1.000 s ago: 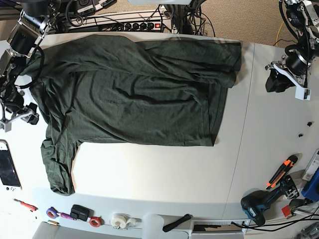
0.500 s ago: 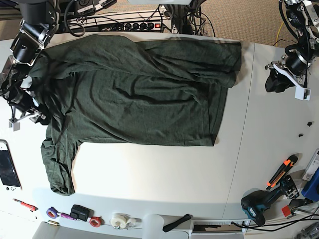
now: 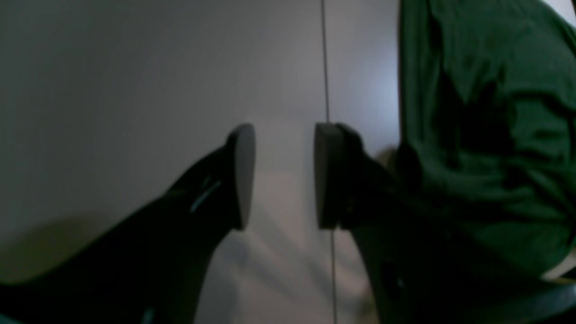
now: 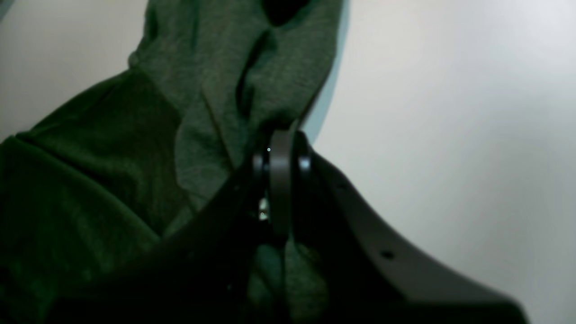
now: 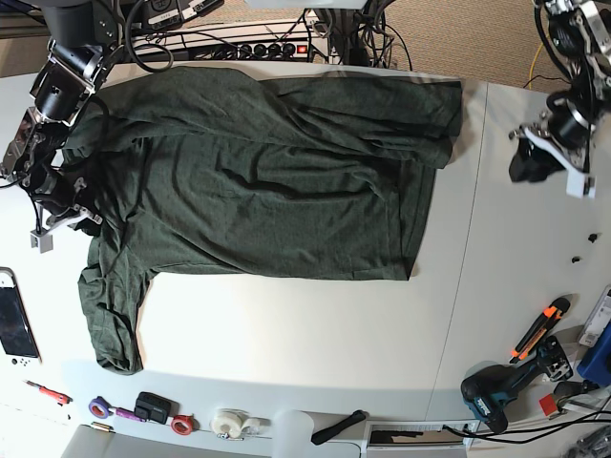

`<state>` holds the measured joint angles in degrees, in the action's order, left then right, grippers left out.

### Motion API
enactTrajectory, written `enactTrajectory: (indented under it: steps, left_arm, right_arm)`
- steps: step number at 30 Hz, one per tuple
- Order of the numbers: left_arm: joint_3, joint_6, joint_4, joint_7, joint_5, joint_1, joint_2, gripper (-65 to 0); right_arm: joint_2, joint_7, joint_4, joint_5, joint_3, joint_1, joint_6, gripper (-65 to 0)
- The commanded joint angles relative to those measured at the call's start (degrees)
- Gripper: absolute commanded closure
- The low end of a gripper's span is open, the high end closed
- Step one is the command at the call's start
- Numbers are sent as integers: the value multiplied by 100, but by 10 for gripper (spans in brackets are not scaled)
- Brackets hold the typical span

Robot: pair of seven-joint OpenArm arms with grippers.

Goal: Layout the t-shirt on the table in an organized manner, then fold the t-shirt properly
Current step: 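Move the left gripper to the shirt's hem and grasp it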

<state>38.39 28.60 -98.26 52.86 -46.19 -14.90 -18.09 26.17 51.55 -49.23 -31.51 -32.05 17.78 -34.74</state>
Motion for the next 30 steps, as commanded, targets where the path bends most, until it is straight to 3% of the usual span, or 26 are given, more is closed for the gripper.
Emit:
enactTrajectory:
  steps: [1, 4, 7, 12, 17, 21, 23, 30]
  left_arm:
    - [37, -59, -15, -144, -133, 188, -101, -232]
    - [24, -61, 323, -149, -138, 647, -164, -232]
    - [-284, -271, 901, -221, -136, 1088, -332, -232]
    - [-1384, -354, 2243, -664, -70, 1888, -457, -235]
    - [-2483, -442, 3569, -918, 173, 2911, -387, -339]
    - [-3064, -623, 4437, -872, 205, 3654, -219, -342]
    - [-3193, -570, 4754, -732, 203, 3923, -118, -342]
    - [-3224, 129, 4977, 247, -181, 4122, 136, -342]
  right_arm:
    - [136, -4, -59, 74, -44, 79, 31, 0]
    - [129, 70, -59, 122, -68, 79, 33, 0]
    - [129, 63, -59, 315, -68, 79, 291, 0]
    - [127, 44, -59, 352, -68, 79, 350, 0]
    - [129, 44, -59, 354, -68, 76, 350, 0]
    - [127, 44, -59, 352, -68, 76, 348, 0]
    - [127, 42, -59, 350, -68, 79, 350, 0]
    - [125, 13, -59, 350, -68, 79, 348, 0]
